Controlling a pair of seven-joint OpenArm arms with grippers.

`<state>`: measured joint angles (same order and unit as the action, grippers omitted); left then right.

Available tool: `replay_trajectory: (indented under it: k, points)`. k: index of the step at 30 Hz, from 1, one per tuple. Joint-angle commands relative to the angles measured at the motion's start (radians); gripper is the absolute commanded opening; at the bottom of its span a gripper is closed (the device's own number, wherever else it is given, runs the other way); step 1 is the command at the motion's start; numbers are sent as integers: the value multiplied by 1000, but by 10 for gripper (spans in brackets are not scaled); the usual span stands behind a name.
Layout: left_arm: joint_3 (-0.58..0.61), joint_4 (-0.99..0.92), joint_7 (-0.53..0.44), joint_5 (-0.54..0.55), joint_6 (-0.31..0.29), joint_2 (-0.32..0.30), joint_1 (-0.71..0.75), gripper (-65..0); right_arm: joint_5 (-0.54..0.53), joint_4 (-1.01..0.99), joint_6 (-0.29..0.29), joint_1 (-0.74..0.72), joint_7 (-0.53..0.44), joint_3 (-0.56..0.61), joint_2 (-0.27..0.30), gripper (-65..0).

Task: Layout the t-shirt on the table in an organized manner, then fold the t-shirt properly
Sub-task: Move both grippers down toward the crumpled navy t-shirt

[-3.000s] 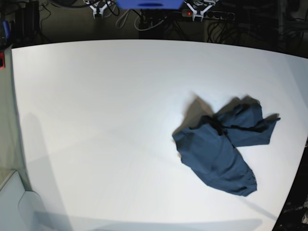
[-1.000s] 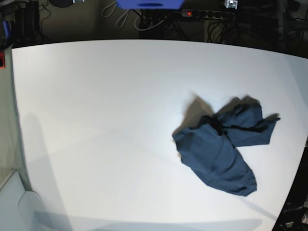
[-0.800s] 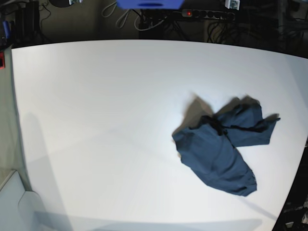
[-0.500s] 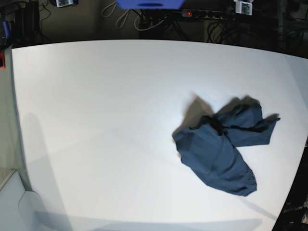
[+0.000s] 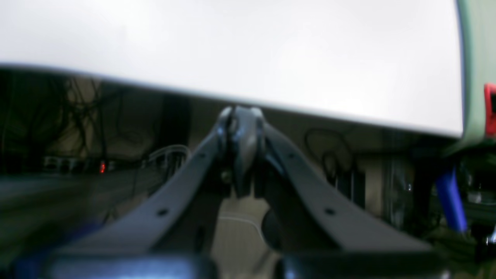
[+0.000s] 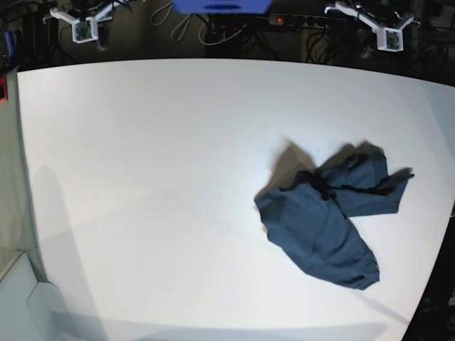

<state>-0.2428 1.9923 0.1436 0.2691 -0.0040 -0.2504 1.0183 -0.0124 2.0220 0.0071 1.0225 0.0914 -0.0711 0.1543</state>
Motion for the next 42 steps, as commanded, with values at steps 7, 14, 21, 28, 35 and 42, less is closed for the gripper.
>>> replay_trajectory:
  k: [7,14,21,28,35,42]
  points:
    - [-40,29,-23,147,-1,29,-82,-649,-1,24,-2,-190,-28,40,6,-650]
    - [-43,34,-26,184,2,64,-198,-649,-1,24,-2,-353,-28,129,3,-649]
    - [-174,32,-25,186,-3,185,-323,-649,-1,23,-2,-466,-26,245,9,-616]
    - [-275,29,80,187,-3,132,-436,-647,-1,18,-2,-509,-15,310,1,-417]
    - [-313,20,314,187,-1,127,-616,-580,4,16,-2,-545,24,376,-5,-373]
    - [-415,-103,434,187,-11,165,-725,-309,4,15,-2,-595,135,402,-22,-373]
